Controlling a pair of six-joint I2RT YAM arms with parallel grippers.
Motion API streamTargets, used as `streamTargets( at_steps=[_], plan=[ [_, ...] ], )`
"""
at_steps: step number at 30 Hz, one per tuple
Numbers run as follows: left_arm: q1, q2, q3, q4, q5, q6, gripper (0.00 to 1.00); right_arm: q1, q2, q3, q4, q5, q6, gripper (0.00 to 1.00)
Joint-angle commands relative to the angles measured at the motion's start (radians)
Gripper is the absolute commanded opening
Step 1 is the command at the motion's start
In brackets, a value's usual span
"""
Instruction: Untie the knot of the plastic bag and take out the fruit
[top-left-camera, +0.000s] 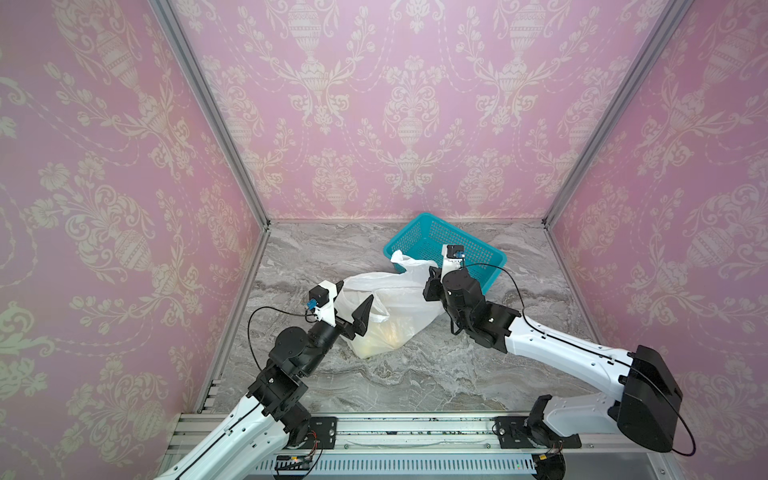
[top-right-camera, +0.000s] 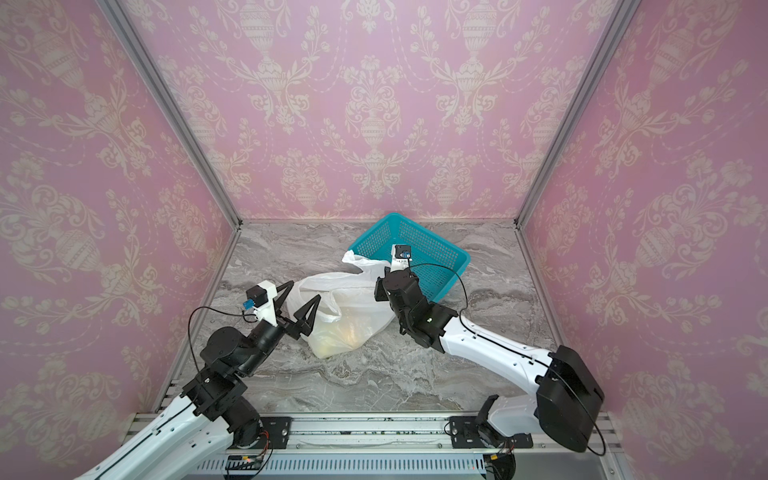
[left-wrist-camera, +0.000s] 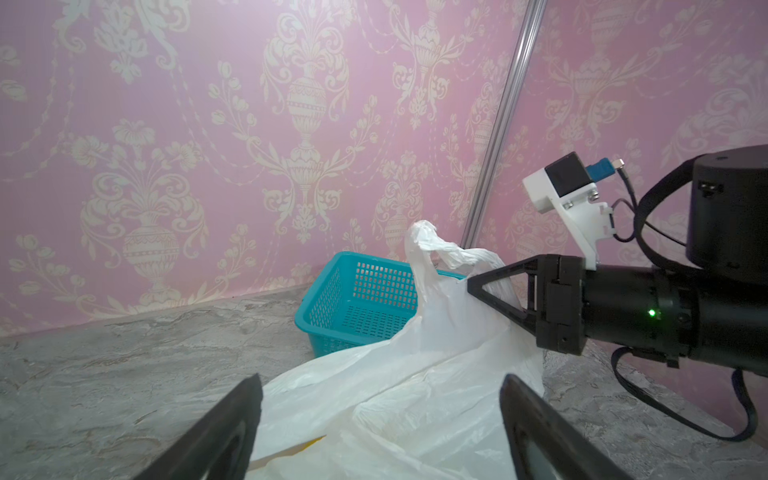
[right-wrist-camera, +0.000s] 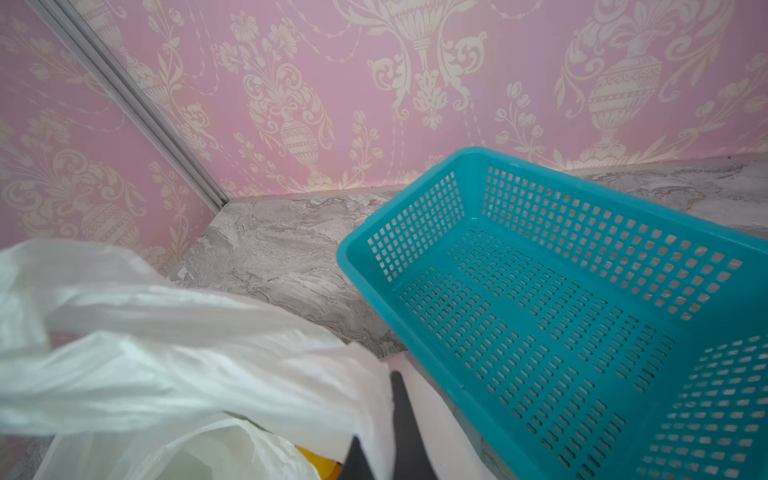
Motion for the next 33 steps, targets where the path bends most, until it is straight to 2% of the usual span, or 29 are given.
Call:
streamTargets(
  at_steps=[1, 3, 5, 7, 9, 10, 12, 16, 25, 29, 31, 33],
  plan=[
    [-0.058, 0.033, 0.069, -0.074, -0.026, 0.061, 0.88, 0.005, -0.017, -0.002, -0.023, 0.016, 0.065, 0.0],
    [-0.113, 0.04, 0.087, -0.117, -0.066, 0.053, 0.85, 0.005, -0.009, 0.005, -0.033, 0.021, 0.064, 0.0],
    [-0.189, 0.02, 0.072, -0.14, -0.232, 0.013, 0.84, 0.004, -0.008, 0.001, -0.025, 0.027, 0.057, 0.0],
    [-0.262, -0.005, 0.076, -0.222, -0.484, -0.108, 0.88, 0.005, -0.014, -0.008, -0.009, 0.031, 0.039, 0.0],
    [-0.3, 0.0, 0.152, -0.486, -0.678, -0.365, 0.87, 0.005, -0.023, -0.012, -0.006, 0.041, 0.029, 0.0],
    [-0.302, 0.009, 0.189, -0.603, -0.689, -0.485, 0.87, 0.004, -0.026, -0.013, -0.006, 0.043, 0.024, 0.0],
    [-0.304, 0.039, 0.22, -0.702, -0.627, -0.636, 0.84, 0.005, -0.038, -0.016, -0.008, 0.043, 0.017, 0.0],
    [-0.304, 0.115, 0.242, -0.719, -0.509, -0.772, 0.83, 0.005, -0.065, -0.028, -0.008, 0.036, 0.014, 0.0],
    [-0.304, 0.257, 0.326, -0.83, -0.473, -1.12, 0.87, 0.005, -0.131, -0.068, 0.003, 0.011, 0.014, 0.0],
    [-0.304, 0.251, 0.349, -0.999, -0.518, -1.356, 0.94, 0.005, -0.121, -0.067, 0.004, -0.004, 0.017, 0.0],
    [-0.303, 0.231, 0.319, -0.984, -0.514, -1.409, 0.96, 0.005, -0.107, -0.06, 0.004, -0.018, 0.019, 0.0],
    [-0.302, 0.205, 0.251, -0.865, -0.502, -1.379, 0.94, 0.005, -0.093, -0.051, 0.004, -0.03, 0.019, 0.0]
  ],
)
